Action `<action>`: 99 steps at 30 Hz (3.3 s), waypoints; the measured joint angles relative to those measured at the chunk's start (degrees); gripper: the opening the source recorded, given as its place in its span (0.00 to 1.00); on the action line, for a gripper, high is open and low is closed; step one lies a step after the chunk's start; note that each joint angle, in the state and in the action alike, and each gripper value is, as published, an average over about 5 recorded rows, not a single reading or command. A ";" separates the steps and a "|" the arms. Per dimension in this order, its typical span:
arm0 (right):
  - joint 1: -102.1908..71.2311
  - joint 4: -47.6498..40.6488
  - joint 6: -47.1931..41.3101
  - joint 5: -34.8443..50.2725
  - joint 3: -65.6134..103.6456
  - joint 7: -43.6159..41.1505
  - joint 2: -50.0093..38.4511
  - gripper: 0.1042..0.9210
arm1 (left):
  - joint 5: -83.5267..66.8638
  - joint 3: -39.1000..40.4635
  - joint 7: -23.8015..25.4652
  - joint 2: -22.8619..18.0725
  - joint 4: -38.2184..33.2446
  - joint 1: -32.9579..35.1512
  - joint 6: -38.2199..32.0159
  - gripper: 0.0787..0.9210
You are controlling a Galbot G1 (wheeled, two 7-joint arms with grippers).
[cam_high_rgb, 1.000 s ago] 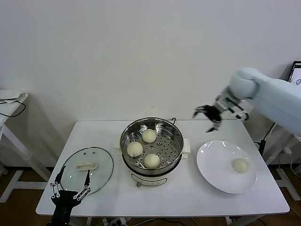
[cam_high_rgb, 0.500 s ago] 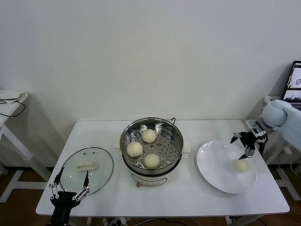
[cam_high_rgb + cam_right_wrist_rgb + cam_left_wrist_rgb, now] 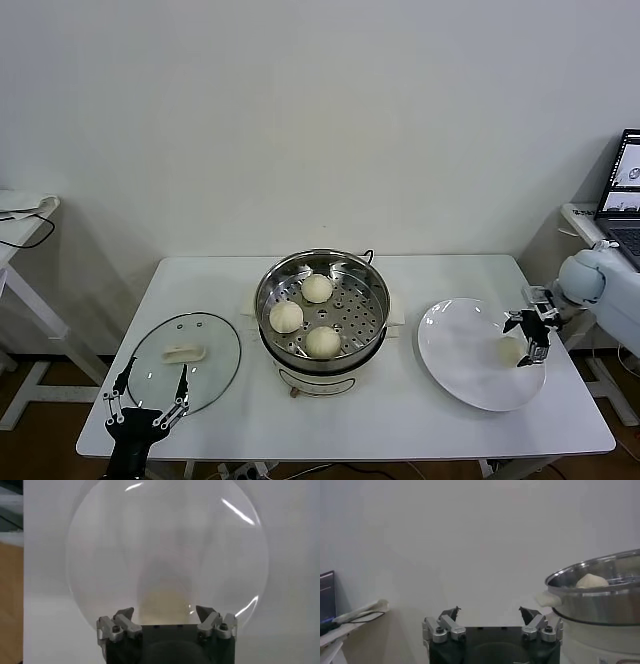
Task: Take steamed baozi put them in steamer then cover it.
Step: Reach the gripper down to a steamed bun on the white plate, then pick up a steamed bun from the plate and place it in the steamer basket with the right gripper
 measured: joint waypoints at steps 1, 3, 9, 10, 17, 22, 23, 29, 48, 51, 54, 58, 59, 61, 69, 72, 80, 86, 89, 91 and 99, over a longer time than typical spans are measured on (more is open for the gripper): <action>-0.15 -0.22 -0.07 -0.09 0.09 0.19 0.15 0.88 | 0.00 -0.05 0.00 -0.02 0.02 -0.02 0.00 0.88; -0.37 -0.60 -0.20 -0.24 0.22 0.50 0.39 0.86 | 0.00 -0.15 0.00 -0.05 0.09 -0.03 -0.01 0.88; -0.81 -0.85 -0.64 -0.39 0.46 0.98 0.57 0.74 | 0.00 -0.34 0.00 -0.04 0.29 0.02 -0.14 0.88; -0.82 -0.80 -0.72 -0.37 0.47 1.00 0.53 0.72 | 0.00 -0.34 0.00 -0.04 0.30 0.01 -0.15 0.88; -0.13 0.19 -1.02 0.07 0.21 0.76 -0.12 0.64 | 0.00 -0.23 -0.01 0.00 0.36 -0.09 -0.21 0.88; 3.11 2.04 -1.04 0.92 -0.92 -0.80 -0.40 0.63 | -0.02 -0.15 -0.01 0.22 0.34 -0.20 -0.24 0.88; 4.32 2.59 -1.09 1.32 -1.49 -1.37 -0.32 0.63 | -0.02 -0.08 -0.02 0.27 0.29 -0.24 -0.24 0.88; 15.37 7.01 -1.90 5.91 -7.86 -5.75 1.18 0.64 | -0.03 0.49 -0.06 0.60 0.00 -0.60 -0.14 0.88; 41.62 20.99 -10.50 25.69 -27.35 -8.57 18.74 0.66 | -0.09 0.86 -0.21 1.23 -0.57 -0.81 0.26 0.88; 41.92 21.47 -11.80 26.55 -29.04 -7.61 21.38 0.66 | -0.10 0.98 -0.24 1.17 -0.67 -0.84 0.32 0.88; 41.65 21.57 -12.85 27.08 -30.35 -6.39 23.69 0.66 | -0.10 0.96 -0.26 1.14 -0.81 -0.73 0.34 0.88; 40.71 21.31 -14.01 27.61 -31.50 -4.66 26.20 0.66 | -0.14 0.78 -0.31 1.14 -0.97 -0.52 0.30 0.88; 40.43 21.19 -14.28 27.70 -31.73 -4.24 26.74 0.66 | -0.15 0.74 -0.32 1.13 -0.98 -0.49 0.29 0.88; 39.87 20.93 -14.75 27.82 -32.10 -3.45 27.71 0.66 | -0.16 0.73 -0.34 1.12 -1.00 -0.48 0.28 0.88; 37.54 19.38 -15.80 27.82 -32.96 -1.16 30.60 0.66 | -0.17 0.67 -0.38 1.03 -1.03 -0.40 0.17 0.88; 36.59 18.77 -15.97 27.49 -33.14 -0.75 31.26 0.66 | -0.17 0.50 -0.40 1.02 -1.03 -0.37 0.08 0.88; 34.76 17.72 -16.39 26.36 -33.60 -0.04 32.32 0.70 | -0.18 0.19 -0.42 0.92 -0.89 -0.34 -0.15 0.88; 33.51 17.49 -16.71 25.90 -33.35 0.83 32.57 0.77 | -0.18 0.18 -0.51 0.76 -0.82 -0.40 -0.15 0.88; 33.18 17.64 -16.79 25.74 -32.95 1.38 32.45 0.83 | -0.17 0.12 -0.53 0.73 -0.80 -0.40 -0.15 0.88; 33.13 17.92 -16.81 25.64 -32.58 1.75 32.21 0.86 | -0.17 0.01 -0.53 0.72 -0.81 -0.41 -0.15 0.88; 34.20 21.13 -16.10 25.44 -30.08 3.00 29.10 0.88 | -0.05 -0.28 -0.59 0.92 -0.80 -0.77 -0.16 0.88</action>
